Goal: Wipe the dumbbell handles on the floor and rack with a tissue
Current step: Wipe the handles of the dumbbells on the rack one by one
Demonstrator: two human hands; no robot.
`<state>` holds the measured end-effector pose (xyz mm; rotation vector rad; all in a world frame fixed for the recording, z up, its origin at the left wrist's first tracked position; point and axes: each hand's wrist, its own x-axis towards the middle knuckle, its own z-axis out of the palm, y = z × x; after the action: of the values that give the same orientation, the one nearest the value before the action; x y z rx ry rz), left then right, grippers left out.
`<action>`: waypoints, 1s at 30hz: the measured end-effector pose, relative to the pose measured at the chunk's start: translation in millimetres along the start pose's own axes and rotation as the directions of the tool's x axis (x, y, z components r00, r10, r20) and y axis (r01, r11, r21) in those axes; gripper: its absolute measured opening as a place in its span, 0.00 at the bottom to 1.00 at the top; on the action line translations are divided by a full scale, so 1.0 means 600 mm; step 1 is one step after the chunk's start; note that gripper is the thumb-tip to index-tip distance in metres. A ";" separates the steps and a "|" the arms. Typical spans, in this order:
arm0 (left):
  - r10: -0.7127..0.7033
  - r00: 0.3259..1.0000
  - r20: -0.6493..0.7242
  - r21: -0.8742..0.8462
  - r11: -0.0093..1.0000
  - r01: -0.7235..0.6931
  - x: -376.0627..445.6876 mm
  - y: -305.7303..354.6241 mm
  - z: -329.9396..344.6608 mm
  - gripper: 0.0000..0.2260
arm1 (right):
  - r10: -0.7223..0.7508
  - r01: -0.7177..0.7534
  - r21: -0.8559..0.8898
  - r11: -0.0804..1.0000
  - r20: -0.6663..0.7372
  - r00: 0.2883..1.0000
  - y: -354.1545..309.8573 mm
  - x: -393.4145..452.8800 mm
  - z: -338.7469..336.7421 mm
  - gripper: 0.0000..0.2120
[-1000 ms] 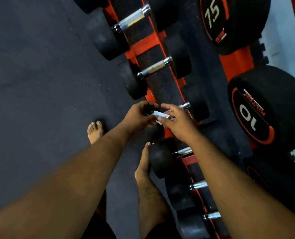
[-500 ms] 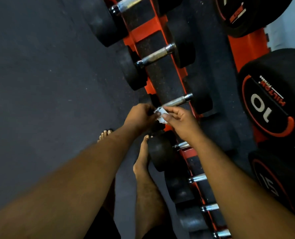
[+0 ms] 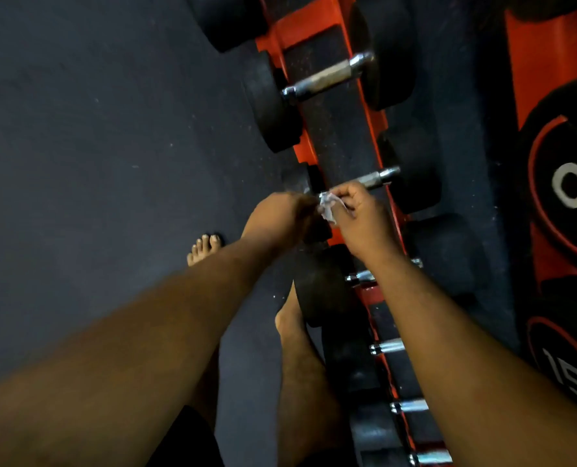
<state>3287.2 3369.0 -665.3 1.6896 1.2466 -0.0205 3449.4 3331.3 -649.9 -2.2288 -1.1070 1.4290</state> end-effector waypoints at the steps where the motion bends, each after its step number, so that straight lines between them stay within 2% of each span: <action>1: -0.015 0.999 -0.049 -0.022 1.000 0.014 0.000 -0.004 0.010 0.12 | 0.015 -0.016 0.078 0.997 0.007 1.000 0.003 0.003 0.003 0.04; 3: -0.077 0.986 -0.144 -0.097 0.993 0.064 -0.004 -0.003 0.028 0.10 | 0.063 -0.062 0.194 0.979 0.002 0.998 0.014 0.004 0.005 0.05; 7: -0.128 0.965 -0.230 -0.140 0.985 0.097 -0.007 0.011 0.048 0.09 | 0.136 -0.136 0.427 0.894 0.031 0.990 0.016 -0.007 0.005 0.06; 10: -0.115 0.955 -0.273 -0.081 0.992 0.096 -0.006 0.020 0.055 0.09 | 0.193 -0.184 0.561 0.807 0.045 0.980 0.010 -0.013 0.007 0.08; 12: -0.053 0.955 -0.292 0.004 0.998 0.057 -0.003 0.021 0.059 0.09 | 0.249 -0.233 0.663 0.711 0.072 0.966 0.004 -0.013 0.005 0.09; 13: -0.014 0.959 -0.284 0.061 0.998 0.032 -0.003 0.022 0.059 0.08 | 0.255 -0.243 0.675 0.696 0.085 0.963 0.003 -0.013 0.003 0.07; 17: 0.153 0.961 -0.231 0.267 0.960 -0.088 -0.002 0.017 0.064 0.09 | 0.181 -0.186 0.492 0.850 0.057 0.982 0.028 -0.006 -0.003 0.10; 19: 0.127 0.951 -0.283 0.258 0.965 -0.052 -0.001 0.014 0.060 0.14 | 0.095 -0.084 0.335 0.939 -0.014 0.995 0.039 0.000 -0.007 0.11; 21: 0.036 0.958 -0.284 0.220 0.975 0.029 0.002 0.007 0.058 0.24 | -0.044 0.044 0.001 0.999 -0.074 0.996 0.040 0.007 -0.012 0.12; 23: -0.066 0.986 -0.155 0.237 0.966 0.102 0.009 -0.008 0.064 0.41 | -0.210 0.167 -0.326 0.931 -0.103 0.972 0.038 0.024 -0.013 0.13; 25: -0.117 0.992 -0.052 0.293 0.948 0.127 0.017 -0.025 0.073 0.53 | -0.379 0.313 -0.463 0.829 -0.056 0.924 0.042 0.053 -0.003 0.16; 27: -0.116 0.993 -0.017 0.315 0.942 0.115 0.023 -0.039 0.083 0.57 | -0.444 0.399 -0.575 0.714 0.069 0.893 0.056 0.086 0.015 0.19; 30: -0.082 0.996 -0.020 0.331 0.940 0.084 0.025 -0.047 0.092 0.59 | -0.417 0.460 -0.724 0.514 0.258 0.872 0.074 0.115 0.032 0.18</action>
<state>3301.5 3340.3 -720.4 1.9214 1.3765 -0.2916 3468.2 3348.1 -730.6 -2.0652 -2.4695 0.8450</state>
